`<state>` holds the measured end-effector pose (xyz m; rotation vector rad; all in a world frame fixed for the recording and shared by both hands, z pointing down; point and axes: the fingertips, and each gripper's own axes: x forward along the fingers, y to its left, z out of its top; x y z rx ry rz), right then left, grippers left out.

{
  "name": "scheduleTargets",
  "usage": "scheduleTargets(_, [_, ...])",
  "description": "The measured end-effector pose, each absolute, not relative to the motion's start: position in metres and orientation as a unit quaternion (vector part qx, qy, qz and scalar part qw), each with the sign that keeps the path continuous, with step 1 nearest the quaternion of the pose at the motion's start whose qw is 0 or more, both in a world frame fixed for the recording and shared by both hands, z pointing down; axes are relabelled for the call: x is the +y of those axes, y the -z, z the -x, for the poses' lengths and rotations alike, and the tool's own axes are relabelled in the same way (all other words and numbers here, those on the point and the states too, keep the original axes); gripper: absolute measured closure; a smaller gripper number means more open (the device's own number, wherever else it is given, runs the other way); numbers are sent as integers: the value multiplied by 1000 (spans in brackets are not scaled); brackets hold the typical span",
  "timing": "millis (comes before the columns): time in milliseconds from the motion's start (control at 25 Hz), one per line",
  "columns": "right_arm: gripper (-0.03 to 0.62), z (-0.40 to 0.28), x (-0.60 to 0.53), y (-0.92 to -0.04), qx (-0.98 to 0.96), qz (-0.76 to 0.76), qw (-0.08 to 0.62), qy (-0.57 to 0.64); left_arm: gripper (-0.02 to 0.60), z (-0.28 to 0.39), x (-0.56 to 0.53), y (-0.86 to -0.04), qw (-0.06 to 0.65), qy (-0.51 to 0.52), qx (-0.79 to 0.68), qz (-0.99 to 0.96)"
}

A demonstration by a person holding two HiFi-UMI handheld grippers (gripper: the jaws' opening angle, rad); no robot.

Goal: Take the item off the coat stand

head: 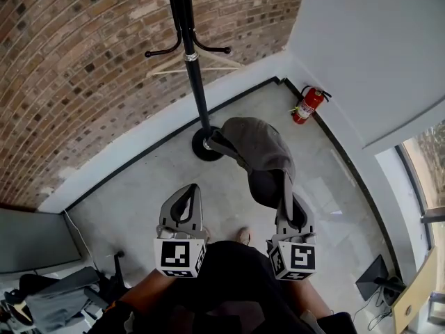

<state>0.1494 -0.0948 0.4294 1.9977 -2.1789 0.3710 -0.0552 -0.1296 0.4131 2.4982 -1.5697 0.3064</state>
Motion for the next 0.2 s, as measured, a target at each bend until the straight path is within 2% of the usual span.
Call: scheduleTargets(200, [563,-136,-95,-424,-729,-668,84,-119,557,66,-129,-408,86,-98,-525,-841])
